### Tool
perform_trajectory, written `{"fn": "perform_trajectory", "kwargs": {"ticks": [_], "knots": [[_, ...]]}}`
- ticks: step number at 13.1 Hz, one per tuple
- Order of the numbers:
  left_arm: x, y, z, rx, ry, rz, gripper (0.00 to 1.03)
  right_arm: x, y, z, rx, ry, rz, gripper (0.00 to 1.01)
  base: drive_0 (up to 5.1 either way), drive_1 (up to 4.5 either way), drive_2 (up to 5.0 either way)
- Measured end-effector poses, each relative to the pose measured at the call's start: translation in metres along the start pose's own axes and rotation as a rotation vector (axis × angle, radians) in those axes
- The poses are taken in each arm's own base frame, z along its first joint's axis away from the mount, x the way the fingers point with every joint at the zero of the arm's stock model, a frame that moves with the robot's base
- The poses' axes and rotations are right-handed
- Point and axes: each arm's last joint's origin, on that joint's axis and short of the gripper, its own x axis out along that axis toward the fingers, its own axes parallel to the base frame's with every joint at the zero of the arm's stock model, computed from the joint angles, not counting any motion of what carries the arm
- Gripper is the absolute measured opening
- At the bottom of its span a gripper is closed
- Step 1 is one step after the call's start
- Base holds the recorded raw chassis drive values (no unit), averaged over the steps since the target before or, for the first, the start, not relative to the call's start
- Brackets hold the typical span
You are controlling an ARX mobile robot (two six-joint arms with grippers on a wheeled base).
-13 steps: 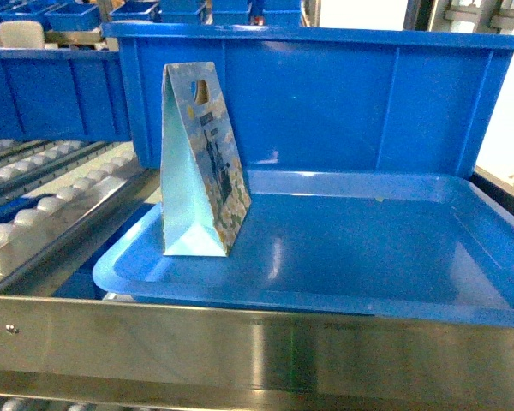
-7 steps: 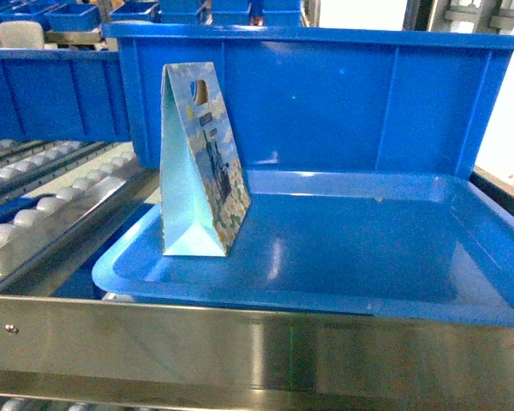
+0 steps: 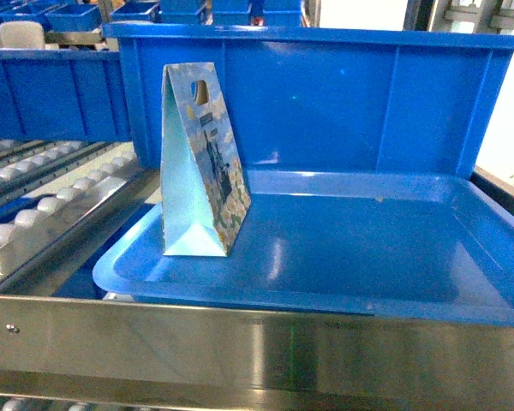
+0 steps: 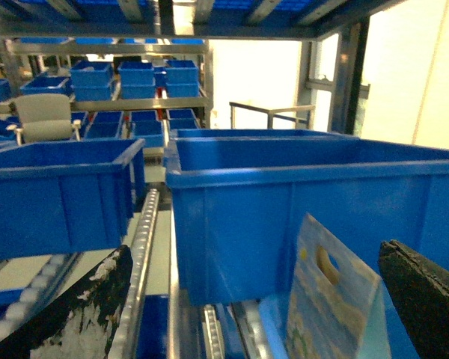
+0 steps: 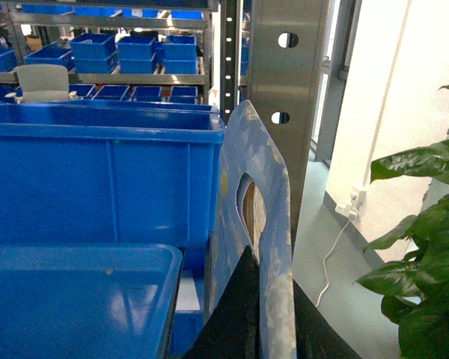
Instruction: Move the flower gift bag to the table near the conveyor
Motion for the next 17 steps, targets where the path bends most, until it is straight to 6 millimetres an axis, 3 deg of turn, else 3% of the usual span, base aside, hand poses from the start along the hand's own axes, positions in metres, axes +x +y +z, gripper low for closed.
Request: {"fn": "perform_trajectory", "kwargs": {"ticks": [4,9,10,13,17], "knots": [[0.051,-0.032,0.001,-0.038,0.007,-0.046,0.98,0.0,0.0,0.0,0.0,0.0,0.0,0.02,0.0,0.0,0.0],[0.095,-0.071,-0.041,-0.014,0.126,-0.05,0.98,0.0,0.0,0.0,0.0,0.0,0.0,0.02,0.0,0.0,0.0],[0.104,-0.082,-0.06,0.004,0.187,-0.053,0.98,0.0,0.0,0.0,0.0,0.0,0.0,0.02,0.0,0.0,0.0],[0.106,-0.094,-0.079,0.036,0.24,-0.054,0.98,0.0,0.0,0.0,0.0,0.0,0.0,0.02,0.0,0.0,0.0],[0.108,-0.095,-0.078,0.04,0.232,-0.024,0.98,0.0,0.0,0.0,0.0,0.0,0.0,0.02,0.0,0.0,0.0]]}}
